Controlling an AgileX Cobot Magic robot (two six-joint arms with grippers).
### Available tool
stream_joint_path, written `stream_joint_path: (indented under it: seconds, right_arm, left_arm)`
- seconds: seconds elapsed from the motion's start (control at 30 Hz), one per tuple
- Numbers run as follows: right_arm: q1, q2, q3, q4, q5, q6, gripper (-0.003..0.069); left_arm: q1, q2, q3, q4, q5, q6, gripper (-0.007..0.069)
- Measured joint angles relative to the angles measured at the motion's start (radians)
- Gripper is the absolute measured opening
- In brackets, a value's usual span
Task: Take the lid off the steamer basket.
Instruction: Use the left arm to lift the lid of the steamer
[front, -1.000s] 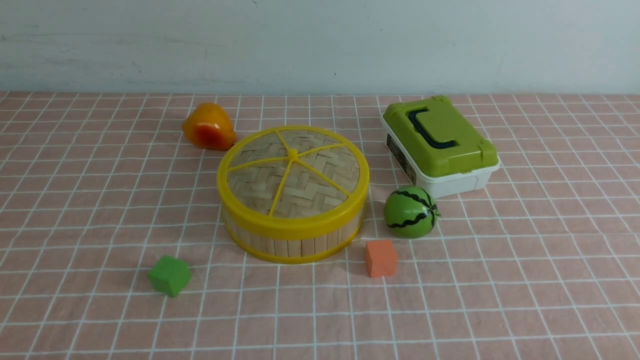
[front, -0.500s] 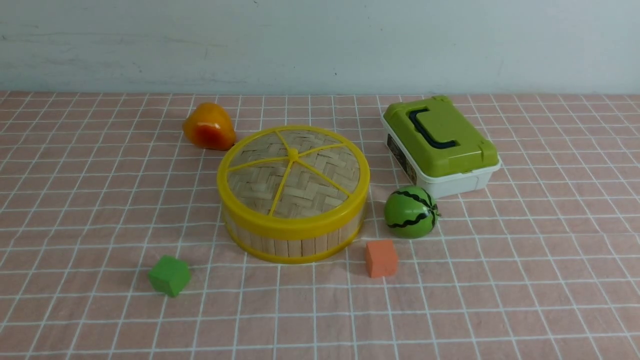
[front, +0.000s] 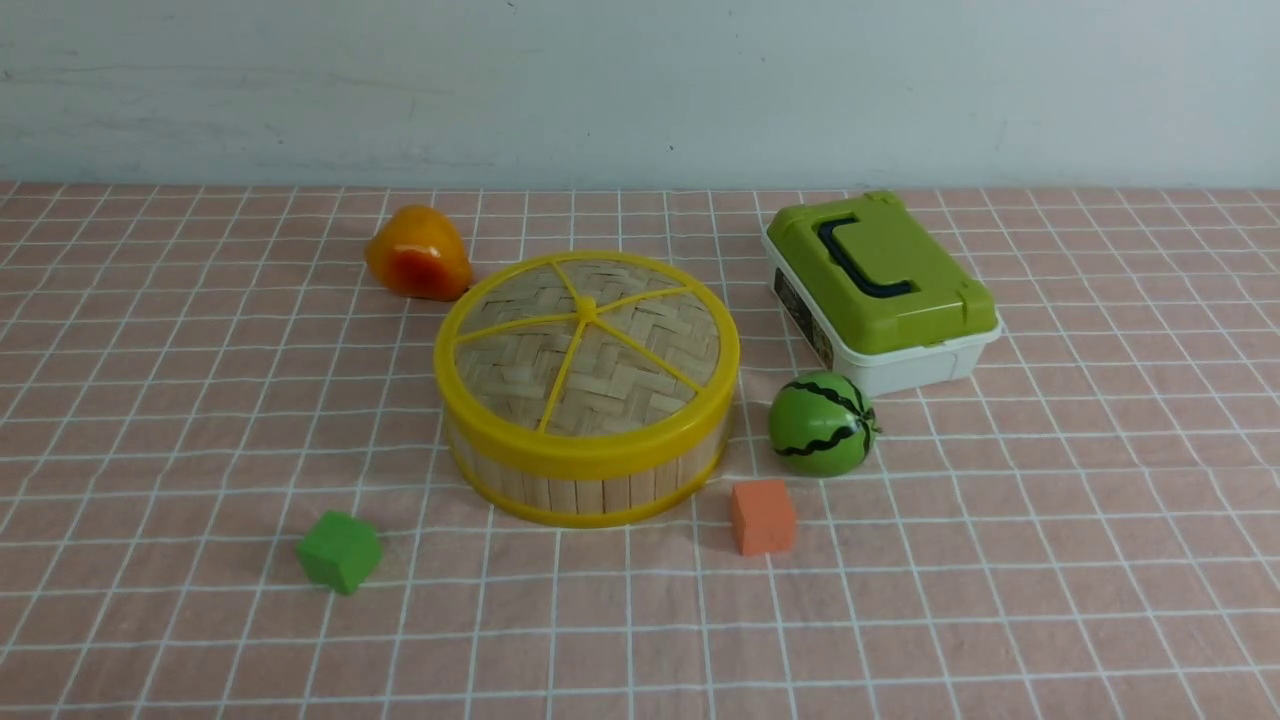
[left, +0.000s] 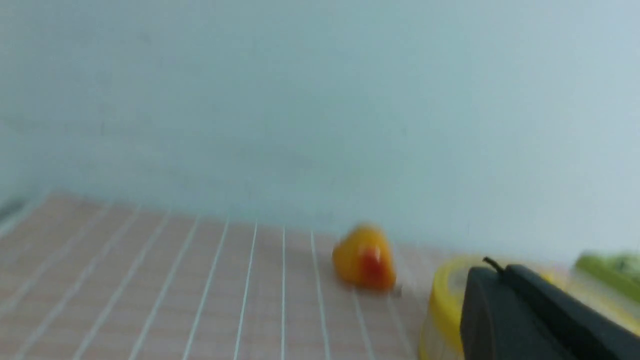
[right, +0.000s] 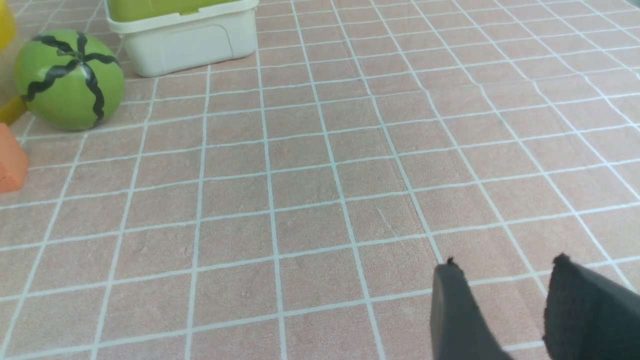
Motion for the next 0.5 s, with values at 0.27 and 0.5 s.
stream_joint_path:
  seconds: [0.27,0.5]
  right_arm:
    - [0.0,0.0,0.0,0.0,0.0,0.0,0.0241]
    - [0.0,0.0,0.0,0.0,0.0,0.0,0.0241]
  left_arm:
    - [0.0,0.0,0.0,-0.016,-0.358,-0.169,0.001]
    - [0.0,0.035,-0.29,-0.018,0.0,-0.164,0.0011]
